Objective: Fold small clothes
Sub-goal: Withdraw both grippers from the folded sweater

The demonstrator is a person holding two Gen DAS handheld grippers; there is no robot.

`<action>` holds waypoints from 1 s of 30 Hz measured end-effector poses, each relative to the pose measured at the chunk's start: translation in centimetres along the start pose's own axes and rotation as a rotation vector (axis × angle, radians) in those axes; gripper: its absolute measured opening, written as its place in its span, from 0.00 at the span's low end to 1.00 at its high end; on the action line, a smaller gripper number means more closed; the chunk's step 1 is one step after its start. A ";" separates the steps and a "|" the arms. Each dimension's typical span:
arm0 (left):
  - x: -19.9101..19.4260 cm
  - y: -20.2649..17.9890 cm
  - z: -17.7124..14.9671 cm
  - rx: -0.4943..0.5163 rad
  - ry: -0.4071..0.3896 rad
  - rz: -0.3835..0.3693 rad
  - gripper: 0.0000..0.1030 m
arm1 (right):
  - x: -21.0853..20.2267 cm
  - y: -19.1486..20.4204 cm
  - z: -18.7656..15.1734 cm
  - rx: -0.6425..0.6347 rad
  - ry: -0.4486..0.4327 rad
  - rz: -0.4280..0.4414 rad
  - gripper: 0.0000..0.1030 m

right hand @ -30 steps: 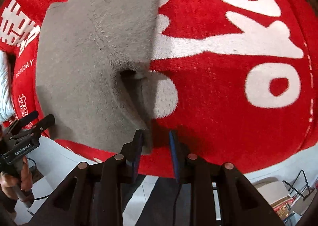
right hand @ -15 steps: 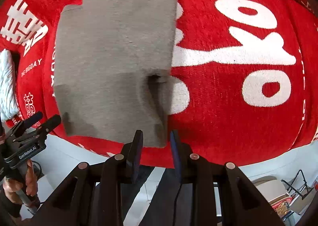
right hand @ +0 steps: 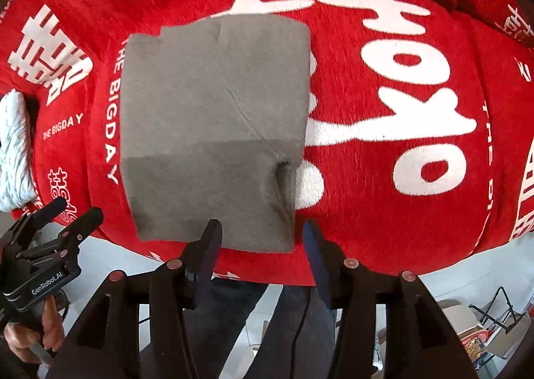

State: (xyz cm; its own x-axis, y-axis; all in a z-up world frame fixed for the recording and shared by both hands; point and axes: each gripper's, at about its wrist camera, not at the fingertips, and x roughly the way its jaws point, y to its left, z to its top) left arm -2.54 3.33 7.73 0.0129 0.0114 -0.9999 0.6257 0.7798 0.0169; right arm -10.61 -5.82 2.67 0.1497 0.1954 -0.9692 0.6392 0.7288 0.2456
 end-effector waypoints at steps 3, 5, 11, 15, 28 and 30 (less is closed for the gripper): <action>-1.4 -0.1 0.5 -0.007 -0.013 -0.003 0.86 | -0.9 0.4 0.1 0.001 -0.019 0.004 0.62; -2.1 0.0 0.8 -0.019 -0.020 -0.003 0.86 | -1.7 0.6 0.1 -0.012 -0.041 -0.013 0.65; -3.4 -0.6 1.3 0.005 -0.038 0.039 1.00 | -3.6 1.2 0.4 -0.030 -0.076 -0.037 0.68; -4.4 -0.5 1.6 -0.013 -0.055 0.030 1.00 | -4.5 1.8 0.4 -0.041 -0.103 -0.056 0.78; -6.9 -0.2 2.4 -0.044 -0.102 0.038 1.00 | -6.9 2.3 0.1 -0.022 -0.200 -0.123 1.00; -7.1 -0.2 2.3 -0.046 -0.108 0.041 1.00 | -7.1 2.1 0.2 -0.008 -0.215 -0.120 1.00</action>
State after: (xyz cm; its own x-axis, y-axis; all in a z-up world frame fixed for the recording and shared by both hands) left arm -0.91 1.65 14.88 0.1234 -0.0218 -0.9921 0.5866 0.8080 0.0551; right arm -10.19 -5.75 10.08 0.2311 -0.0366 -0.9722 0.6562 0.7437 0.1280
